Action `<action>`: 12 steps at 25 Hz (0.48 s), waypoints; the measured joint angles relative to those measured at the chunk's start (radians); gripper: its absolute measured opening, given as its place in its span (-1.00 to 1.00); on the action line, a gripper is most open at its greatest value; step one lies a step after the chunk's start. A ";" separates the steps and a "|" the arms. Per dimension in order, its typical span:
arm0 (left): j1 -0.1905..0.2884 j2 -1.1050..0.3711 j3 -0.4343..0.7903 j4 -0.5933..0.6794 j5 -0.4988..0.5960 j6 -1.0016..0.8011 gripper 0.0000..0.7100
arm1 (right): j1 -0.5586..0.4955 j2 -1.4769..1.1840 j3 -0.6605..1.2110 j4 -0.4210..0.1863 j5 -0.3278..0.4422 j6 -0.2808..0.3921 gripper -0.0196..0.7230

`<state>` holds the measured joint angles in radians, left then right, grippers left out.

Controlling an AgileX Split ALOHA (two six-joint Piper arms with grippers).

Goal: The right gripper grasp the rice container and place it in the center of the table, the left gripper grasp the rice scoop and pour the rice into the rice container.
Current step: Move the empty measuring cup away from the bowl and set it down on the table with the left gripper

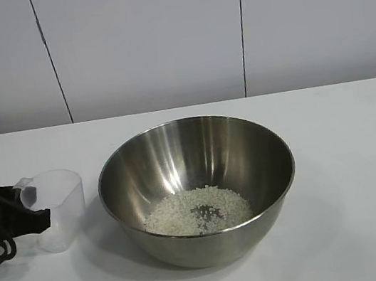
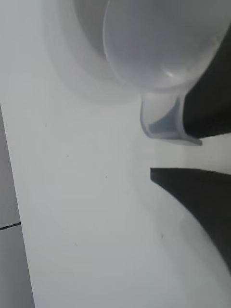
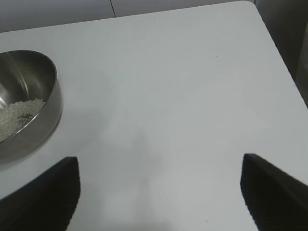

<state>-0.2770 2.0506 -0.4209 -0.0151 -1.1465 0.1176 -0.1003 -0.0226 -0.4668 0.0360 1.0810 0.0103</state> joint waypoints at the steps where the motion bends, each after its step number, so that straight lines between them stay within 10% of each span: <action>1: 0.000 0.000 0.000 0.000 -0.001 0.000 -0.15 | 0.000 0.000 0.000 0.000 0.000 0.000 0.73; 6: 0.000 0.000 0.000 0.000 -0.002 -0.001 0.32 | 0.000 0.000 0.000 0.000 0.000 0.000 0.73; 12: 0.000 0.000 0.030 0.000 -0.004 -0.002 0.44 | 0.000 0.000 0.000 0.000 0.000 0.000 0.73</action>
<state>-0.2770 2.0506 -0.3910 -0.0151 -1.1509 0.1158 -0.1003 -0.0226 -0.4668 0.0360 1.0810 0.0103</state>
